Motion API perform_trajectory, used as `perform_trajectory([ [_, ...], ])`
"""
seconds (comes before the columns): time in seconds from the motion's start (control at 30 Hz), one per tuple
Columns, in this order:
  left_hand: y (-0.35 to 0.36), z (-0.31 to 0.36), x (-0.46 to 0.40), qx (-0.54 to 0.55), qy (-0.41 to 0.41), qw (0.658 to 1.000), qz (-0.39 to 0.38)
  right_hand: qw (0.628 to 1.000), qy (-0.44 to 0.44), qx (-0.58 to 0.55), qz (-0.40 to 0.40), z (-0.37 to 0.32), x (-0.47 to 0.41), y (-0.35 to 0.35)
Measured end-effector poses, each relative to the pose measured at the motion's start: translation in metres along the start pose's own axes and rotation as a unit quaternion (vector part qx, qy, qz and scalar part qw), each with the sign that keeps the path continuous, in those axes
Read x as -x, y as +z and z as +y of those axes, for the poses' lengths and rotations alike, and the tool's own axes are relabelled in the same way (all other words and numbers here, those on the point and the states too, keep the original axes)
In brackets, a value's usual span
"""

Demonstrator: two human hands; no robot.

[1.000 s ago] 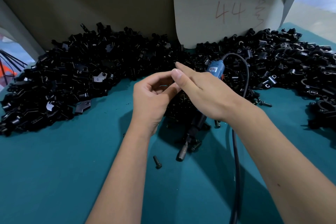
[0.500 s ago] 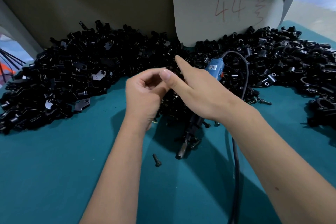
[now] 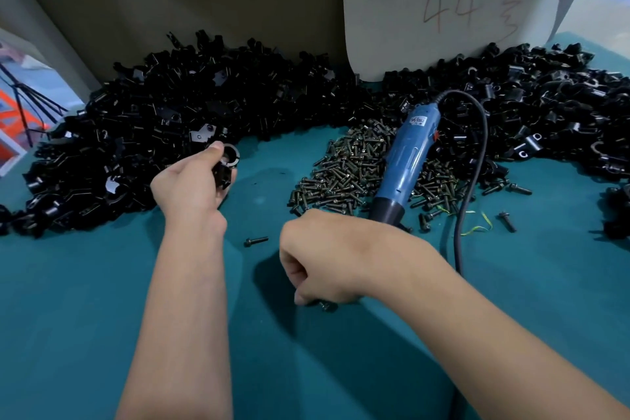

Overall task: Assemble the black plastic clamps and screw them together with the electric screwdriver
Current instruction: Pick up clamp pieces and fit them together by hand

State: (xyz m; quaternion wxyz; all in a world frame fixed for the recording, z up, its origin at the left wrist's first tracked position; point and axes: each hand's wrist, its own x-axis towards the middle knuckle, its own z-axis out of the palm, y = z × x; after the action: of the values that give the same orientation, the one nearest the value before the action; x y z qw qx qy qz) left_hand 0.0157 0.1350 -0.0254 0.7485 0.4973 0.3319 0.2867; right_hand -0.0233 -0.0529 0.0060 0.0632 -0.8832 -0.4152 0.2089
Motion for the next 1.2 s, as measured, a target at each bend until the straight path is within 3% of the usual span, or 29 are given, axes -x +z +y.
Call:
perform_trajectory([
  [0.1,0.004,-0.003,0.005,0.002,-0.009,1.000,-0.009,0.999,0.020,0.012,0.049,0.007,-0.002,-0.001],
  [0.23,0.006,-0.004,0.008,0.001,-0.013,1.000,-0.008,0.980,-0.007,-0.012,0.199,0.003,-0.022,0.006],
  [0.33,0.004,-0.004,0.008,-0.004,-0.015,1.000,-0.009,0.980,-0.061,0.007,0.191,-0.010,-0.036,0.018],
  [0.43,0.004,-0.002,0.009,0.000,-0.020,1.000,-0.008,0.981,-0.046,0.023,0.189,-0.001,-0.038,0.019],
  [0.57,0.008,0.001,0.015,0.023,-0.037,0.998,-0.045,0.972,-0.015,-0.071,0.225,0.029,-0.017,-0.007],
  [0.73,0.018,-0.001,0.025,0.092,-0.097,0.985,-0.113,0.986,0.011,-0.102,0.129,0.049,0.006,-0.021],
  [0.83,0.025,-0.005,0.032,0.088,-0.107,0.981,-0.137,0.981,0.022,-0.142,0.128,0.043,0.004,-0.018],
  [1.03,0.030,-0.010,0.038,0.082,-0.115,0.976,-0.166,0.984,0.050,0.029,0.171,-0.002,-0.007,0.012],
  [1.2,0.030,-0.008,0.038,0.100,-0.137,0.972,-0.163,0.976,0.004,0.128,0.174,-0.017,-0.013,0.027],
])
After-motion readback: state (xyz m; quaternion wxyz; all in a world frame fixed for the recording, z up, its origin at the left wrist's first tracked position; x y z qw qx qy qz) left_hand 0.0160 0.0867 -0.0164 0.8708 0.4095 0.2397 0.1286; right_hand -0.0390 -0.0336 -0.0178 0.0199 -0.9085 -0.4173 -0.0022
